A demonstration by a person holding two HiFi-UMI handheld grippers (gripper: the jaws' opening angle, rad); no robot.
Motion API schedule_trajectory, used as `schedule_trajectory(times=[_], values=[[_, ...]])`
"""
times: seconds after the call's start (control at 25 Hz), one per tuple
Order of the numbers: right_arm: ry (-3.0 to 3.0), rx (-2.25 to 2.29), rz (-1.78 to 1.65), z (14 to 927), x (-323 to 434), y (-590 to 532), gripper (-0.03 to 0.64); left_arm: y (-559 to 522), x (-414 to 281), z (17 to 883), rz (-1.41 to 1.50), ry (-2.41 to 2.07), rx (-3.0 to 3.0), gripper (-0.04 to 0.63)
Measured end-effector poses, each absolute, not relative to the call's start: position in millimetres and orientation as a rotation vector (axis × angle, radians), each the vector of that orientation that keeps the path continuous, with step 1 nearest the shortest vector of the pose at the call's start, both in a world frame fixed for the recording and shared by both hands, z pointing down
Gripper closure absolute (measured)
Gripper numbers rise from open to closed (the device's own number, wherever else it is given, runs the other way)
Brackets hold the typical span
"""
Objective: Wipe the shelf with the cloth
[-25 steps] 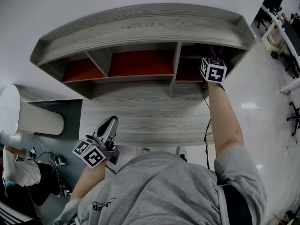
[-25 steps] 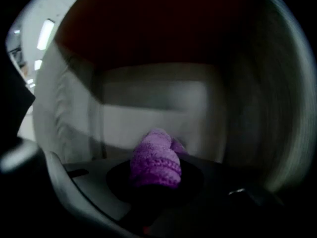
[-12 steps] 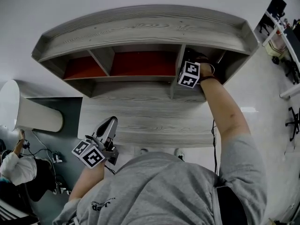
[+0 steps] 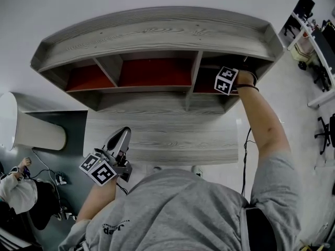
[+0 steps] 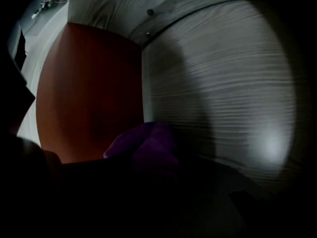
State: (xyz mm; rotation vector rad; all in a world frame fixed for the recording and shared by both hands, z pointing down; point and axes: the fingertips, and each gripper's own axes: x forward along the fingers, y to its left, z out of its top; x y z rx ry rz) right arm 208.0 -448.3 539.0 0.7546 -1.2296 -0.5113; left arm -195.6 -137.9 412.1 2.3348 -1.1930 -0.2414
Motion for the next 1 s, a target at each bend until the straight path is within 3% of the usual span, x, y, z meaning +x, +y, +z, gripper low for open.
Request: schedule_trajectory(times=[0.28, 0.6, 1.0], values=[[-1.025, 0.688, -0.508, 529.1, 221.9, -441.7, 0.551, -136.4, -207.8, 408.9, -0.282, -1.196, 2.359, 0.569], [-0.835, 0.765, -0.840, 415.9, 217.2, -413.2, 0.551, -131.9, -232.1, 417.7, -0.365, -1.099, 2.372, 0.569], [-0.729, 1.214, -0.849, 367.8, 234.2, -390.6, 0.551, -118.6, -272.9, 434.5, -0.306, -0.951, 2.388, 0.569]])
